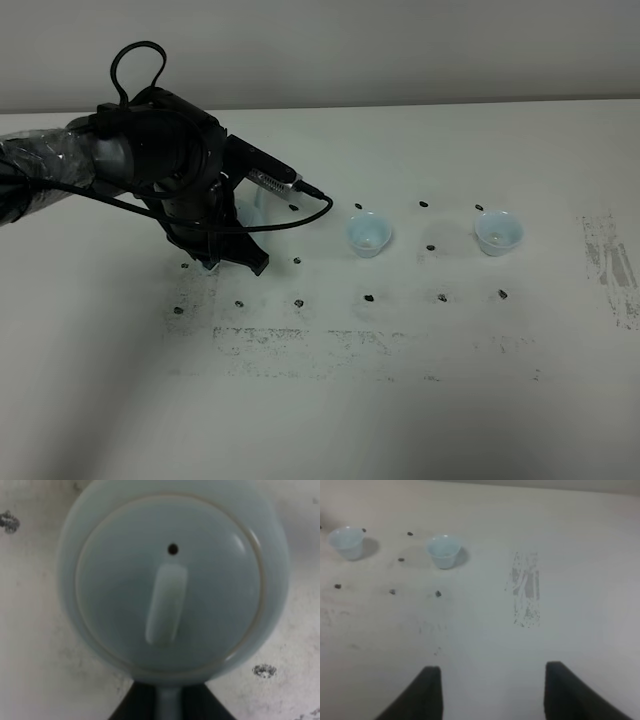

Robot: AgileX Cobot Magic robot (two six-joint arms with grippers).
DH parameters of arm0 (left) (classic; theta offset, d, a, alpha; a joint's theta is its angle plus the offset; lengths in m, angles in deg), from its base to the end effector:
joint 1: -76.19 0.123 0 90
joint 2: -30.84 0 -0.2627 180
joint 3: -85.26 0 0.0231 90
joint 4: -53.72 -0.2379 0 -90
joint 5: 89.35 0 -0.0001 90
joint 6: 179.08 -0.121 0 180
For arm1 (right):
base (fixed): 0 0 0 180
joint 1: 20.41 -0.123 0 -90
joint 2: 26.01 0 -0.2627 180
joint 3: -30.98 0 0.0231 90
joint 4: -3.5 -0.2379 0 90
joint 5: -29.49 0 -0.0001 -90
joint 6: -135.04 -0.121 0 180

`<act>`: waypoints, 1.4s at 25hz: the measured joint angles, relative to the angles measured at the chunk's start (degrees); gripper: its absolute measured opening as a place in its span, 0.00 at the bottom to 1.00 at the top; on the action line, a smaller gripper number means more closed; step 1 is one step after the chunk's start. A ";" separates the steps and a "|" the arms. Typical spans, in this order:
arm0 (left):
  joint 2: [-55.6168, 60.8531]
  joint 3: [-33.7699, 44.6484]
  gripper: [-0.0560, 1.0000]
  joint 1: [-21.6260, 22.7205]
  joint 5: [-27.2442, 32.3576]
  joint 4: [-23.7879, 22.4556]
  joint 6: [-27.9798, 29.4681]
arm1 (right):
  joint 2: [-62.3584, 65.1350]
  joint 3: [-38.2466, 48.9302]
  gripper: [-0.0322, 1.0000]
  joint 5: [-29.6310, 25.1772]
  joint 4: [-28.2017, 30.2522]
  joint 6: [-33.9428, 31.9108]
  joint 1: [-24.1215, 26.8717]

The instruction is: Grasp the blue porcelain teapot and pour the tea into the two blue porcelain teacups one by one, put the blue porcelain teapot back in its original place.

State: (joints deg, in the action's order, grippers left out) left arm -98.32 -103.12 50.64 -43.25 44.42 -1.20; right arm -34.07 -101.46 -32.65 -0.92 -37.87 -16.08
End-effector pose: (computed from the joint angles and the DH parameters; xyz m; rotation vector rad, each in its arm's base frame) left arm 0.3760 -0.1641 0.1079 0.8292 2.7679 0.1166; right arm 0.0306 0.0060 0.2571 -0.0547 2.0523 -0.0314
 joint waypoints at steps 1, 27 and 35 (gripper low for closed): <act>0.00 0.00 0.11 -0.11 -0.21 0.00 0.00 | 0.00 0.00 0.50 0.00 0.00 0.00 0.00; 6.80 0.00 0.09 -1.16 -3.38 -0.55 -2.69 | 0.00 0.00 0.50 0.00 0.00 0.00 0.00; 7.92 -5.64 0.09 -1.16 0.62 1.69 -27.91 | 0.00 0.00 0.50 0.00 0.00 0.00 0.00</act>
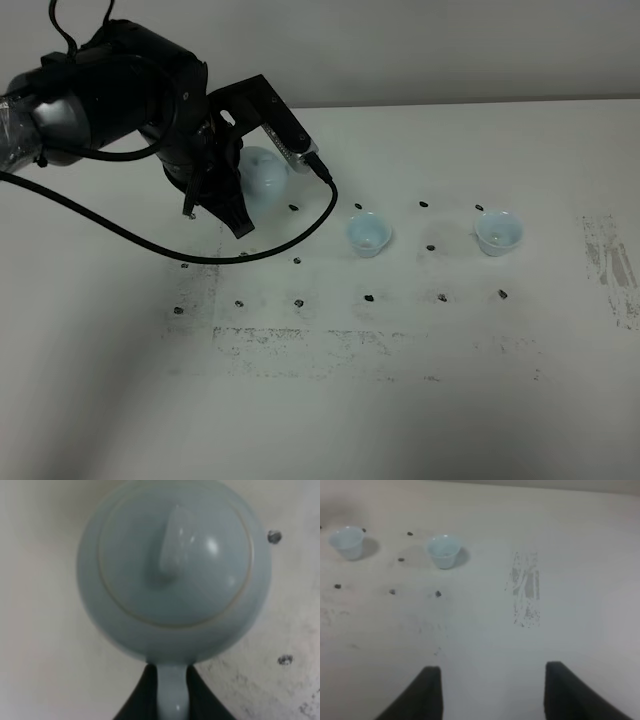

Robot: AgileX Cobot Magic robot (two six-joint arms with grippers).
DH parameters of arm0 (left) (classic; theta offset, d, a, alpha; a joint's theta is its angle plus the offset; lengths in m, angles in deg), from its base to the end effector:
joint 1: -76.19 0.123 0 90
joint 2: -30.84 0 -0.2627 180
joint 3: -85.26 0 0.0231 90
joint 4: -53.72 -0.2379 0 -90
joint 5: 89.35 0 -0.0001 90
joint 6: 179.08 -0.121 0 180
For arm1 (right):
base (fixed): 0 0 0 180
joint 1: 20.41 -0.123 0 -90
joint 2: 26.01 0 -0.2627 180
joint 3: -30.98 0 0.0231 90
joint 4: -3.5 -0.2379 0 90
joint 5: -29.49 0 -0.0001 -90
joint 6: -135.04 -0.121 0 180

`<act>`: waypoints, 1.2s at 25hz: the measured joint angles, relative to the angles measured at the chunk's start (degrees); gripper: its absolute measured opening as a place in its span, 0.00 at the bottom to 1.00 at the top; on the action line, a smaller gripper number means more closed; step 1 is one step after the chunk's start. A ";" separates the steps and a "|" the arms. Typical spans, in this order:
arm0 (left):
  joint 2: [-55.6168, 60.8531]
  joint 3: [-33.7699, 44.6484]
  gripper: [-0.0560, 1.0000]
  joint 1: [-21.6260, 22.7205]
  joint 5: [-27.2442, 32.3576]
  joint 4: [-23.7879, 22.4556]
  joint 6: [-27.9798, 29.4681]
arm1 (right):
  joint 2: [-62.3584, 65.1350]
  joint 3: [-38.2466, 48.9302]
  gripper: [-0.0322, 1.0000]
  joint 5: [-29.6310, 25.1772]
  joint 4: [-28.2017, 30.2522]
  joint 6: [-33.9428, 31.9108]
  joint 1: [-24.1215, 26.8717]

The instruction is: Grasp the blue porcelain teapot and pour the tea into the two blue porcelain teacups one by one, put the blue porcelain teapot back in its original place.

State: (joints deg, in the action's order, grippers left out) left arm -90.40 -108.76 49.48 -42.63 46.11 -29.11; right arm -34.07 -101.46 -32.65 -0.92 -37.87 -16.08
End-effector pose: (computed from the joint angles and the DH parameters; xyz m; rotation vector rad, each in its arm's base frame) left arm 0.3837 -0.1800 0.1912 1.3566 2.3178 0.1762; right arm 0.0306 0.0060 0.2571 -0.0547 2.0523 -0.0314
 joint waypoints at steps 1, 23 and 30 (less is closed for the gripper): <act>0.00 -1.23 0.09 0.00 0.29 1.10 -3.08 | 0.00 0.00 0.50 0.00 0.00 0.00 0.00; -28.59 -47.60 0.09 -7.37 7.98 3.97 -27.19 | 0.00 0.00 0.50 0.00 0.00 0.00 0.00; -32.65 -49.04 0.09 -8.87 2.74 4.10 -28.84 | 0.00 0.00 0.50 0.00 0.00 -0.05 0.00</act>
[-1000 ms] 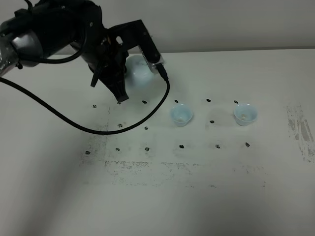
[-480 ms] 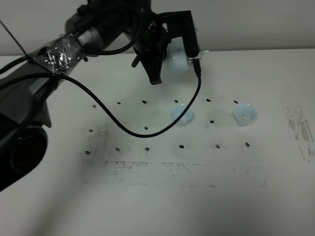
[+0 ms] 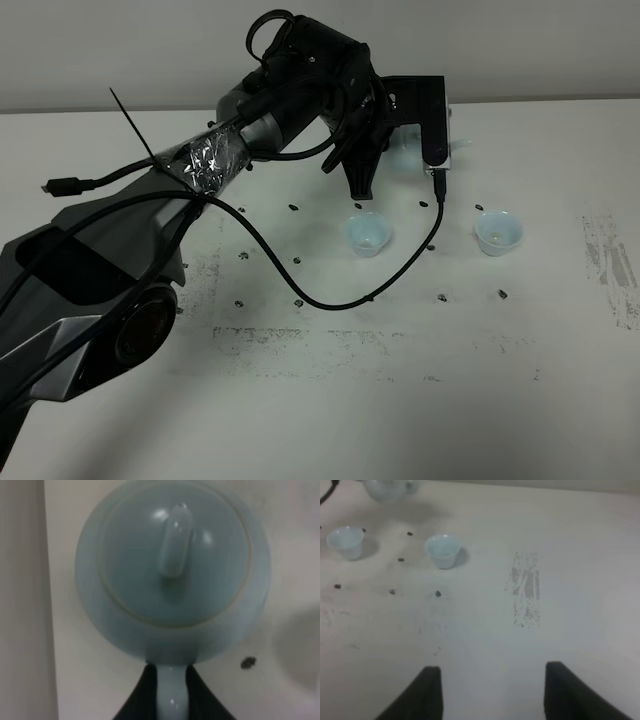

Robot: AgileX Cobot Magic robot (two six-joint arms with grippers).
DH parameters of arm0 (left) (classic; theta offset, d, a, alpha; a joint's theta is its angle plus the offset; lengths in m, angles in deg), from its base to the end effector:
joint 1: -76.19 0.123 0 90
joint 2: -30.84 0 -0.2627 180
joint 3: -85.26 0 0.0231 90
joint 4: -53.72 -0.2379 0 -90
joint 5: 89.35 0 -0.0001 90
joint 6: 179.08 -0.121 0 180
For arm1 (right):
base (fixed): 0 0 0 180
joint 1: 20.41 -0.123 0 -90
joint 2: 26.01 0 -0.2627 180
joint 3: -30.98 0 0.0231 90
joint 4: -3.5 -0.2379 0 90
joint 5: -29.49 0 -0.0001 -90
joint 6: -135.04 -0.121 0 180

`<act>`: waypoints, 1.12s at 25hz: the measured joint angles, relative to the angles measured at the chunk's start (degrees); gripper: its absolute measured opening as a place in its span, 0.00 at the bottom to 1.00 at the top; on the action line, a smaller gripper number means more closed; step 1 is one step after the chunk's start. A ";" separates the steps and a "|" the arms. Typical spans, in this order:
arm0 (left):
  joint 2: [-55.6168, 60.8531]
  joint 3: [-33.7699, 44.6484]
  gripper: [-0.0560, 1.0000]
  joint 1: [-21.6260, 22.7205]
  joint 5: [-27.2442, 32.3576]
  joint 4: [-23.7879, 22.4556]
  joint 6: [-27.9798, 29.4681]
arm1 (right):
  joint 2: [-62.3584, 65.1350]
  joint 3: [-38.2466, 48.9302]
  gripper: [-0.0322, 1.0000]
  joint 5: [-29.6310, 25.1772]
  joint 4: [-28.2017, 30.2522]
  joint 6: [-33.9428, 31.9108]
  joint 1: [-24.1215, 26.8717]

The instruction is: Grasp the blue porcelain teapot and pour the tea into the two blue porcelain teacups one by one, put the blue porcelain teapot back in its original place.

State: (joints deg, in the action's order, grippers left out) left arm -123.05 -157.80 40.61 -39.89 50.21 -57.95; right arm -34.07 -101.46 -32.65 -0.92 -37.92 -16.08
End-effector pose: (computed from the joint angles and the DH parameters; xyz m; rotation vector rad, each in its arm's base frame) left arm 0.4517 -0.3162 0.1653 1.8270 1.6518 0.2530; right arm 0.0306 0.0060 0.2571 -0.0538 2.0523 -0.0308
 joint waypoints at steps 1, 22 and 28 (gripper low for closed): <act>-0.15 -0.05 0.09 -0.14 -0.60 0.07 -0.85 | 0.00 0.00 0.50 0.00 0.00 0.00 0.00; -2.02 0.02 0.09 -0.25 -8.36 6.16 -27.31 | 0.00 0.00 0.50 0.00 0.00 0.04 0.00; -4.13 0.31 0.09 -0.94 -10.07 6.97 -30.47 | 0.00 0.00 0.50 0.00 0.00 0.04 0.00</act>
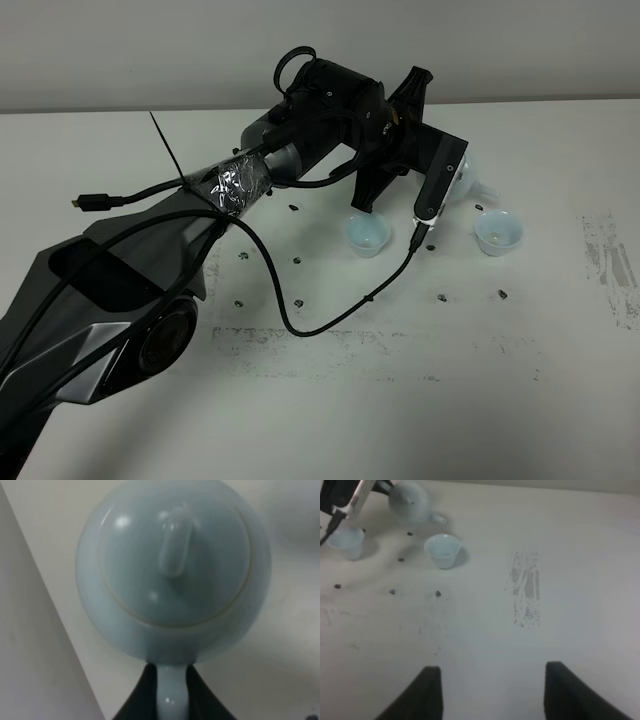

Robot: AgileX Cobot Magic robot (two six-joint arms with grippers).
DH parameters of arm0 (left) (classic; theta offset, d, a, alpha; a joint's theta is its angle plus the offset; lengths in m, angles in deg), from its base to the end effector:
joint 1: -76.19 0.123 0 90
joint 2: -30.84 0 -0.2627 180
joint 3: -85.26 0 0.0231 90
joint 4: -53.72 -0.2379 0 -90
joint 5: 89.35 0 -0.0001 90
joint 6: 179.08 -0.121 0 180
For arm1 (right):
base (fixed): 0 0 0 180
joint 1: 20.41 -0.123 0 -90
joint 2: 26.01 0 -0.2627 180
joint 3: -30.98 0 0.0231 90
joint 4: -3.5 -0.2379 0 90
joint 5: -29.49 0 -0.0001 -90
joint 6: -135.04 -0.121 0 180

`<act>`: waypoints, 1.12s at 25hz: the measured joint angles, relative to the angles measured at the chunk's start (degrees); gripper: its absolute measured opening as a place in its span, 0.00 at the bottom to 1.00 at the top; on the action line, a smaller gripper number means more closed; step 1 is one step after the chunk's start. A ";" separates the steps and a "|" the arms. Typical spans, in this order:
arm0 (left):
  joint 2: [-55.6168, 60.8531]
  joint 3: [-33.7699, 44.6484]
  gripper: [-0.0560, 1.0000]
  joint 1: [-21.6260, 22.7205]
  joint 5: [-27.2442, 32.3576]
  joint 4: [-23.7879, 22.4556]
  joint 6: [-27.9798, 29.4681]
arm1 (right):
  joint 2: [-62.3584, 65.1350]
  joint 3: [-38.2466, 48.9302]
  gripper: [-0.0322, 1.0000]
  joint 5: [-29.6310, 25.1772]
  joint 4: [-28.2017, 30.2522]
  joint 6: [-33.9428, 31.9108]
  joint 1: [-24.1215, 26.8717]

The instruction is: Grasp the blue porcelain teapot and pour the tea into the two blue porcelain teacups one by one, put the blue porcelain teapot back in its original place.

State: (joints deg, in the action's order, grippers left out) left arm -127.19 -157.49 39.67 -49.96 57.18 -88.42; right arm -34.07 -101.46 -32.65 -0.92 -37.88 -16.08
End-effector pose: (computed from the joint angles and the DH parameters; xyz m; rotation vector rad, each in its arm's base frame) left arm 0.4542 -0.3421 0.1374 2.1038 1.1162 0.3806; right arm 0.0306 0.0060 0.2571 -0.0545 2.0523 -0.0313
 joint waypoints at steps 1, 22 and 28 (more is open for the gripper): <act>0.00 0.00 0.09 -0.11 -0.49 0.00 -0.15 | 0.00 0.00 0.50 0.00 0.00 0.00 0.00; 0.00 0.00 0.09 -0.45 -7.36 8.68 -21.59 | 0.00 0.00 0.50 0.00 0.00 0.00 0.00; 0.00 0.00 0.09 -0.45 -7.36 9.15 -23.83 | 0.00 0.00 0.50 0.00 0.00 0.00 0.00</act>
State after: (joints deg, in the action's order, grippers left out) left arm -127.19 -157.49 39.22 -57.32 66.33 -112.25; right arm -34.07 -101.46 -32.65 -0.92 -37.88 -16.08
